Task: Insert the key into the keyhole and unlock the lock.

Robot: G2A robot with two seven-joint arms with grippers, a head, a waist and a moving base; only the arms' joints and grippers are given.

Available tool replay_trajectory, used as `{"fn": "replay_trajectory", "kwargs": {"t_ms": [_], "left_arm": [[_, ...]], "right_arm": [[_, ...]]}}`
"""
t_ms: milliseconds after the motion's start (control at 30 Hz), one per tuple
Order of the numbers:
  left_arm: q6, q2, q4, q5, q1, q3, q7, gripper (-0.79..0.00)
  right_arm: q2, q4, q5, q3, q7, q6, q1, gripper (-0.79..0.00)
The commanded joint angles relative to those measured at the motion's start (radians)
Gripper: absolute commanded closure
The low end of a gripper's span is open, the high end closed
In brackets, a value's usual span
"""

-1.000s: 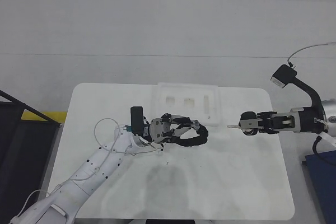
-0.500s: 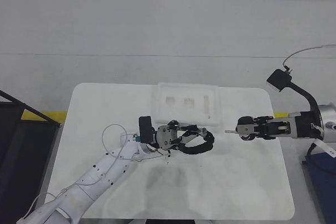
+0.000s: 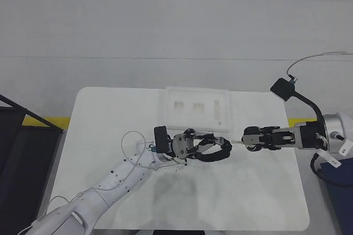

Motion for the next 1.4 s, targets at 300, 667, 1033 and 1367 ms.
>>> {"fn": "replay_trajectory", "kwargs": {"t_ms": [300,667,1033,1367], "left_arm": [[0.024,-0.036,0.041,0.059,-0.040,0.024,-0.005,0.000],[0.027,-0.050,0.073,0.074,-0.044,0.007,0.006,0.000],[0.014,-0.058,0.082,0.106,-0.045,-0.003,0.005,0.000],[0.010,-0.065,0.093,0.116,-0.039,-0.016,0.007,0.000]], "right_arm": [[0.023,-0.007,0.022,-0.033,-0.035,0.035,-0.004,0.000],[0.039,-0.002,0.012,-0.053,-0.047,0.047,0.005,0.000],[0.044,0.013,0.001,-0.088,-0.078,0.039,0.022,0.000],[0.051,0.023,-0.009,-0.098,-0.085,0.042,0.027,0.000]]}}
